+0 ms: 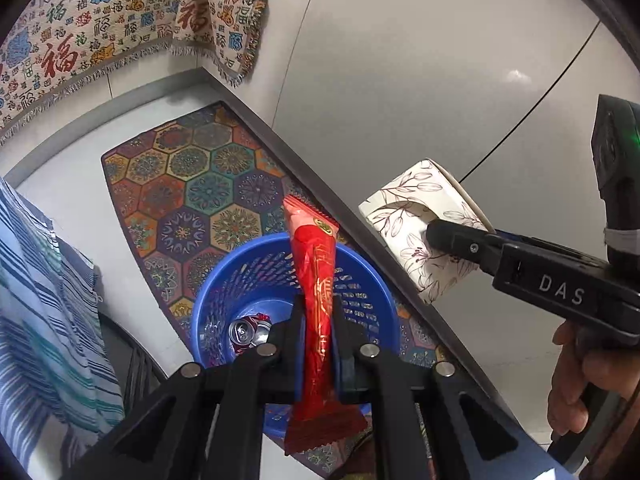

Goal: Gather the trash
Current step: 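Carry both items to the blue wastebasket and open both tools over it, then return both tools to the table toward the wrapper pile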

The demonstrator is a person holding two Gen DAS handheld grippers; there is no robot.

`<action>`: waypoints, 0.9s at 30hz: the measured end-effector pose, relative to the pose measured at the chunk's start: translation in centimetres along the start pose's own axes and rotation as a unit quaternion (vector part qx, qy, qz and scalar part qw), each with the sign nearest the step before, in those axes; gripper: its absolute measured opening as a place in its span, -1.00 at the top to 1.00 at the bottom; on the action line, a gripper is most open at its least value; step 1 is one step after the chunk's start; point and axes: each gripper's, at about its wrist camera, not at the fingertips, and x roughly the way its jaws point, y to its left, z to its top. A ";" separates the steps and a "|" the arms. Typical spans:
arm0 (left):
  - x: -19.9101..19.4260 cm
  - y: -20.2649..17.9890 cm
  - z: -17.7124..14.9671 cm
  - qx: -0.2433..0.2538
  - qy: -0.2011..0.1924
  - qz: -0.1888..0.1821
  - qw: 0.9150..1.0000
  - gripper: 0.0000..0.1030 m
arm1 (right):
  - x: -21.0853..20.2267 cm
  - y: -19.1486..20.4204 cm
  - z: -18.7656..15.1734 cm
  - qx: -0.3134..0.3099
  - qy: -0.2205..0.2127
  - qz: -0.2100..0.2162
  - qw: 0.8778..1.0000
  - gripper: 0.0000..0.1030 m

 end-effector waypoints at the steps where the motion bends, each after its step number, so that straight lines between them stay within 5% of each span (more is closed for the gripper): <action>1: 0.2 0.0 -0.1 0.000 0.001 0.003 1.000 0.78 | 0.1 -0.1 -0.1 0.002 0.001 0.003 1.000 0.14; 4: 0.6 -0.1 -0.2 0.004 0.000 0.007 1.000 0.72 | 0.3 -0.4 -0.1 0.012 0.001 0.011 1.000 0.07; 8: 0.8 -0.2 -0.3 0.004 -0.002 0.009 1.000 -0.10 | 0.4 -0.4 -0.2 0.020 0.000 0.017 1.000 -0.07; 13: 0.0 -0.5 -0.4 0.010 -0.016 0.012 1.000 -0.18 | -0.9 -0.3 -0.2 0.022 -0.021 0.011 0.999 -0.27; 18: -3.9 -1.7 -1.5 0.023 -0.070 0.011 0.997 -0.23 | -3.6 0.7 -0.1 0.011 -0.067 -0.012 0.998 -0.79; 21: -7.8 -2.9 -2.6 0.040 -0.095 0.003 0.995 -0.31 | -6.0 1.9 -0.3 -0.004 -0.110 -0.012 0.994 -0.91; 23: -10.7 -3.7 -3.7 0.053 -0.111 0.005 0.992 -0.63 | -7.8 3.0 -0.7 -0.018 -0.142 -0.008 0.990 -0.92; 27: -16.1 -4.0 -6.7 0.041 -0.146 -0.007 0.988 -0.66 | -10.8 6.3 -1.8 -0.050 -0.186 -0.004 0.981 -0.99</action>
